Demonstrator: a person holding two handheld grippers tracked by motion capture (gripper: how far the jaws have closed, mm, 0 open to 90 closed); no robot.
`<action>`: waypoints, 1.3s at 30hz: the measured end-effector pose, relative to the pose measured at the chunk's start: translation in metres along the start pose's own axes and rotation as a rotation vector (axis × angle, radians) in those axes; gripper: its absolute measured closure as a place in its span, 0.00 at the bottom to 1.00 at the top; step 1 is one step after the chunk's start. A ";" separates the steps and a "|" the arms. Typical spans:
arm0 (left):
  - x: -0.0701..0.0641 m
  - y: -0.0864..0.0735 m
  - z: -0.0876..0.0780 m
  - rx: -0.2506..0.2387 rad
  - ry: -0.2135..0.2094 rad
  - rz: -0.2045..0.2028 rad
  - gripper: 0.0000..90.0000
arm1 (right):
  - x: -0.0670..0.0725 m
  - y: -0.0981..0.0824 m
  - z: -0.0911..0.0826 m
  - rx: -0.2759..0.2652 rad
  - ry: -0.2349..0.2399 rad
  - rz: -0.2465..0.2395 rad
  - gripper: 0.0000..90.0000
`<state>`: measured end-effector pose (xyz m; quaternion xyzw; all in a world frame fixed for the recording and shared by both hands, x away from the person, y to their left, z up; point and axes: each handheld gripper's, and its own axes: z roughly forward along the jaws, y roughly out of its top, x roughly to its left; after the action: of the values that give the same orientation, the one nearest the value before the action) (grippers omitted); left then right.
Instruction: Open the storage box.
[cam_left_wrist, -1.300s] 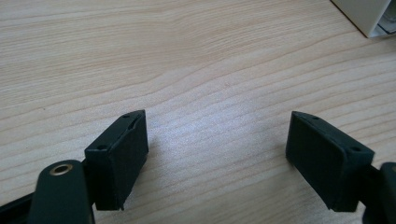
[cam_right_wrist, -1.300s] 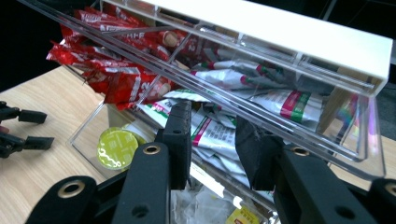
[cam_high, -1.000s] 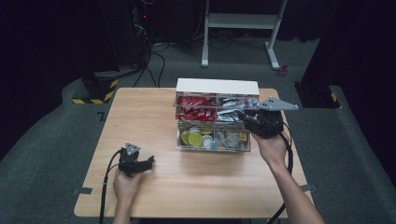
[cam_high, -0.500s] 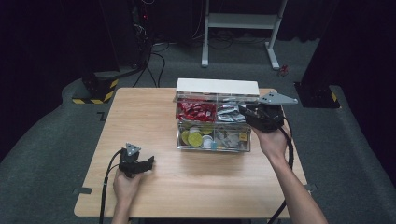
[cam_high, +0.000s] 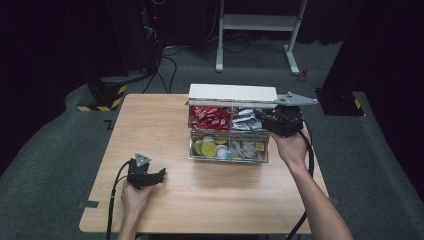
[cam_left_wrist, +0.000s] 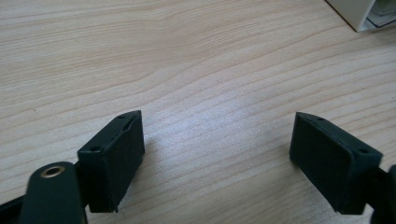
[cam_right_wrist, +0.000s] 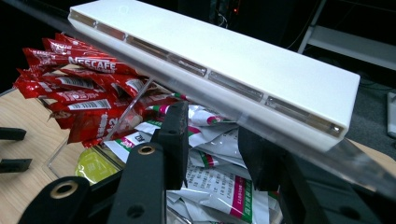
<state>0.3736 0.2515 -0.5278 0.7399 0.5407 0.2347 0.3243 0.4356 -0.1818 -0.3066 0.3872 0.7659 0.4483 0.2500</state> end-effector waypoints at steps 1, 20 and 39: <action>0.000 0.001 -0.001 0.006 0.001 -0.006 0.23 | -0.001 0.000 0.000 -0.006 0.002 -0.002 0.70; -0.005 0.023 -0.022 -0.096 -0.103 0.017 0.30 | -0.005 0.007 0.001 -0.012 0.012 0.013 0.69; -0.025 0.080 -0.056 -0.233 -0.281 0.040 0.37 | -0.007 0.010 0.001 -0.008 0.027 0.026 0.68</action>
<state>0.3785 0.2243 -0.4307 0.7334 0.4445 0.1962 0.4754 0.4439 -0.1840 -0.2984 0.3899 0.7625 0.4595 0.2354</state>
